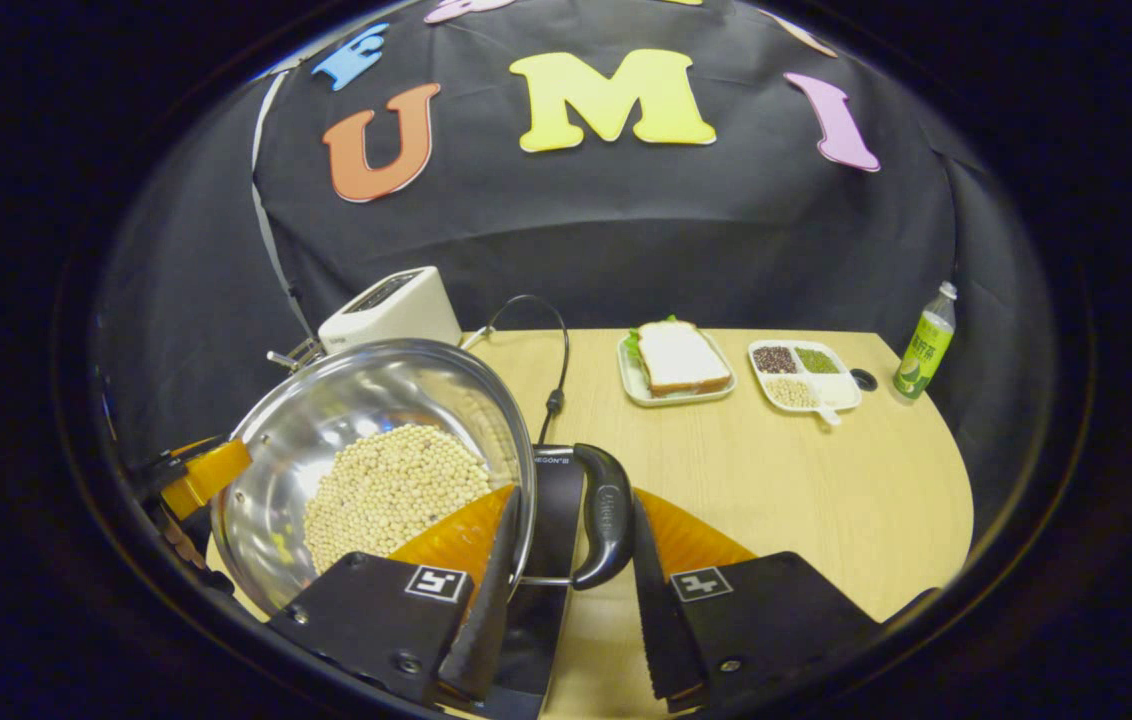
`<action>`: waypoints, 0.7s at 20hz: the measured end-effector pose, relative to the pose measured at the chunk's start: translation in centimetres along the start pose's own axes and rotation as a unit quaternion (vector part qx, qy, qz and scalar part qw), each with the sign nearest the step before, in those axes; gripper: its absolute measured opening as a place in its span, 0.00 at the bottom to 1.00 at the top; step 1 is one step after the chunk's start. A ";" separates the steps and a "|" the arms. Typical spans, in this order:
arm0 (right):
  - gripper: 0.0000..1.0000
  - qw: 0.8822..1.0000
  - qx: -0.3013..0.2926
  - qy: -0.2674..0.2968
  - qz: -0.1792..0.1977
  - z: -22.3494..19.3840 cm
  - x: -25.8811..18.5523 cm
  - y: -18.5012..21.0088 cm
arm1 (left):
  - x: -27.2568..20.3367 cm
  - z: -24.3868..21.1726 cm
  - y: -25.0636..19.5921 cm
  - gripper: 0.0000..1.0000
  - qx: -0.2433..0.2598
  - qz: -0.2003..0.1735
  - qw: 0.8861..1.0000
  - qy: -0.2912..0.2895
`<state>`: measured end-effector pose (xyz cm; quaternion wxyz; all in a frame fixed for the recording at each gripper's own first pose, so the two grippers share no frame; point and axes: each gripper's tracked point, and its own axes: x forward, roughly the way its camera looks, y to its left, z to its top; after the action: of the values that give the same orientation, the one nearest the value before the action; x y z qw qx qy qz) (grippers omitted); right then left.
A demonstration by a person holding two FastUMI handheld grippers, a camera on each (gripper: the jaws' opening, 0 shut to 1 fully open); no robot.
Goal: First push the handle of the pot to place it horizontally, then grasp the pot with both hands and set it on the induction cooktop.
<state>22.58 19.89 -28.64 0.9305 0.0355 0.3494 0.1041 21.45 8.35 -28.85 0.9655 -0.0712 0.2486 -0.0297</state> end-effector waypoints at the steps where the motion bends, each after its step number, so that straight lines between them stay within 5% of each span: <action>1: 0.59 1.000 0.001 0.003 0.000 -0.2 0.4 0.0 | 0.1 -0.1 0.0 0.57 -0.001 0.001 1.000 0.002; 14: 0.64 1.000 0.017 -0.006 0.010 -1.7 2.6 -0.5 | 2.5 -2.6 1.0 0.63 -0.003 0.007 1.000 0.010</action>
<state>23.48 19.96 -31.66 0.9309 0.0553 0.3448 0.1077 22.41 8.75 -32.42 0.9631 -0.0722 0.2584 -0.0225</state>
